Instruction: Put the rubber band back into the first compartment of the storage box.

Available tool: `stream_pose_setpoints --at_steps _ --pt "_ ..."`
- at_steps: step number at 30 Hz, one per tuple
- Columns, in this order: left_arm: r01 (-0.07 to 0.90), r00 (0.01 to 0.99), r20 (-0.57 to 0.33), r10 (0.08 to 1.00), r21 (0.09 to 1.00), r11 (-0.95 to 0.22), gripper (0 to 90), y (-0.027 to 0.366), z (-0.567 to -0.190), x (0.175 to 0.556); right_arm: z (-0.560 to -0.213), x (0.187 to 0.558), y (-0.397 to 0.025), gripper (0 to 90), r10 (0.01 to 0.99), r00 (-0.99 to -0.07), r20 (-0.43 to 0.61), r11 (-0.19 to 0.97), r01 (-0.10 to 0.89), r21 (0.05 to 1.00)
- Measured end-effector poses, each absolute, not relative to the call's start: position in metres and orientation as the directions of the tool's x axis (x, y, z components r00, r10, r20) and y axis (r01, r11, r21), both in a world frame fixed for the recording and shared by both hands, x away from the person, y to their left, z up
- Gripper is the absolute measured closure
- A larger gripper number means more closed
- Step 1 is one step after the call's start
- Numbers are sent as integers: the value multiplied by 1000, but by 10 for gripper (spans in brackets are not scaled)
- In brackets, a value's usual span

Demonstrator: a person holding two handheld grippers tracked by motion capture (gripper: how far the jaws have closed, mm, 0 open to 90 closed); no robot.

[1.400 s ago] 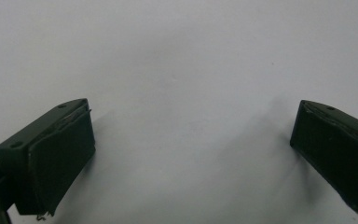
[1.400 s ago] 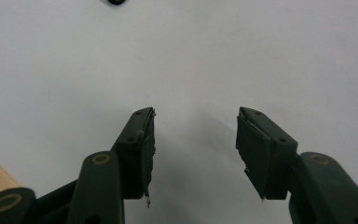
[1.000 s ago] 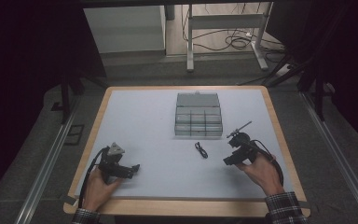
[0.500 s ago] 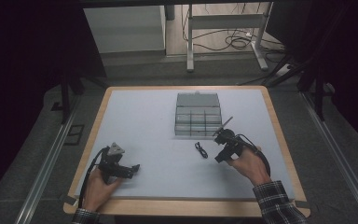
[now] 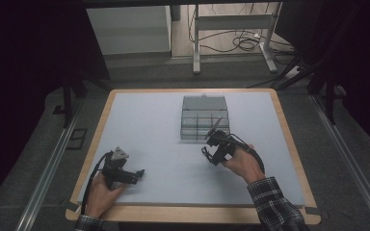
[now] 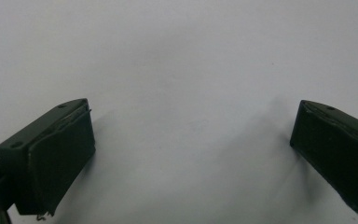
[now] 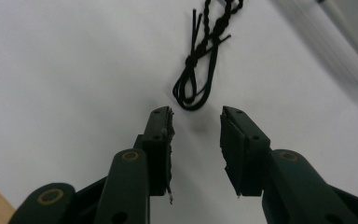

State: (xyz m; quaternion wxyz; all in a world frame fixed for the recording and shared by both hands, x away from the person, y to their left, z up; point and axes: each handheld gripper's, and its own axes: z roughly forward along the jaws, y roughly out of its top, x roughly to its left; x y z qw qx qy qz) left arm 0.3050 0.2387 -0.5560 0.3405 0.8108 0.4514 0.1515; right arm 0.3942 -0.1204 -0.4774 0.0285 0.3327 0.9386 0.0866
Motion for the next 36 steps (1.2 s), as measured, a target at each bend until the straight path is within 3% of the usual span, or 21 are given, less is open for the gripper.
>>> stream_pose_setpoints --at_steps 15,21,36 --pt "629 546 -62 835 689 -360 0 239 -556 305 -494 409 -93 689 611 -791 -35 791 606 85" --pt "629 546 -62 835 689 -360 0 239 -556 305 -494 413 -94 839 628 -778 -18 777 625 76" --pt "629 546 -62 835 689 -360 0 239 -556 305 -469 410 -99 860 637 -770 36 765 638 92"
